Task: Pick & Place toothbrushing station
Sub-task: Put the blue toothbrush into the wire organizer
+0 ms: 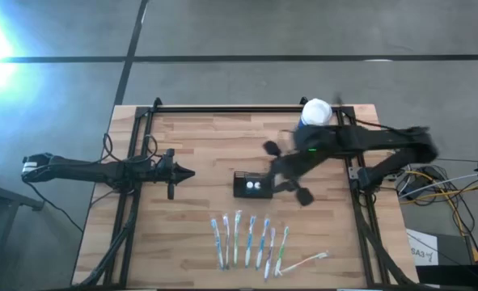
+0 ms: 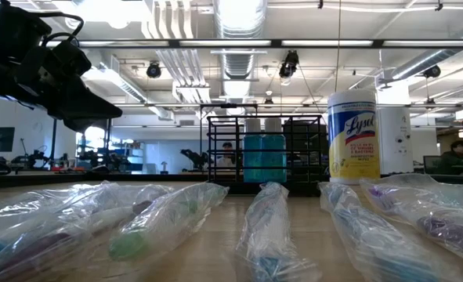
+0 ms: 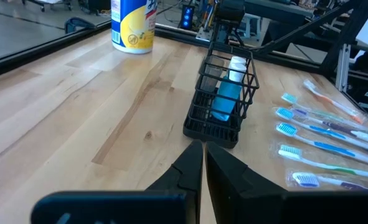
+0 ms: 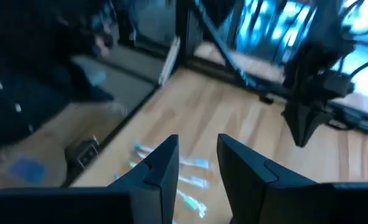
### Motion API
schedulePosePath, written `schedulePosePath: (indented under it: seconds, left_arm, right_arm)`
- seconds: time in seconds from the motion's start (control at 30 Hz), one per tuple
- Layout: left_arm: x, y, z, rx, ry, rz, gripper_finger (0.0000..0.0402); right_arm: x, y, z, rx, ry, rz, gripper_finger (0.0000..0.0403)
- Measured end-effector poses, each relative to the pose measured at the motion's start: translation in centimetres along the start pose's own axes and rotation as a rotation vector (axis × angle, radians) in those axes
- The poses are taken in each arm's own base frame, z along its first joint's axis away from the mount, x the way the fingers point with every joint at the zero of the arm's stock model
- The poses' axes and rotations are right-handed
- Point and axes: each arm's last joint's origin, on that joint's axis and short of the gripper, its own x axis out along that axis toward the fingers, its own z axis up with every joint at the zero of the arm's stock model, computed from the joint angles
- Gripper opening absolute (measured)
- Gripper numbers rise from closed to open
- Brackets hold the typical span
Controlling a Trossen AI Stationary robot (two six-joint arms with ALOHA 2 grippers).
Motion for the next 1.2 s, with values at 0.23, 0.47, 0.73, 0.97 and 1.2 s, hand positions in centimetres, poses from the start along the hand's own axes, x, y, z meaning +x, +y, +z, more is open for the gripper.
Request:
schedulePosePath:
  seconds: [0.23,0.47,0.73,0.97,1.2]
  left_arm:
    - [0.0,0.0,0.0,-0.005,0.002,0.001,0.0023]
    - [0.0,0.0,0.0,-0.018,0.001,0.001,0.0023]
    - [0.0,0.0,0.1,-0.042,-0.006,-0.010,0.0023]
    - [0.0,0.0,0.1,-0.043,-0.012,-0.006,0.0023]
    - [0.0,0.0,0.1,-0.044,-0.009,-0.007,0.0023]
  right_arm:
    - [-2.0,2.5,-7.8,0.075,-0.198,-0.093,0.0081]
    - [-1.9,3.6,-15.2,0.171,-0.319,-0.141,0.0054]
    - [-2.2,4.3,-19.8,0.155,-0.366,-0.193,0.0017]
    - [-3.1,4.9,-22.1,0.112,-0.405,-0.238,0.0009]
    - [-4.7,5.5,-24.3,0.087,-0.474,-0.388,0.0008]
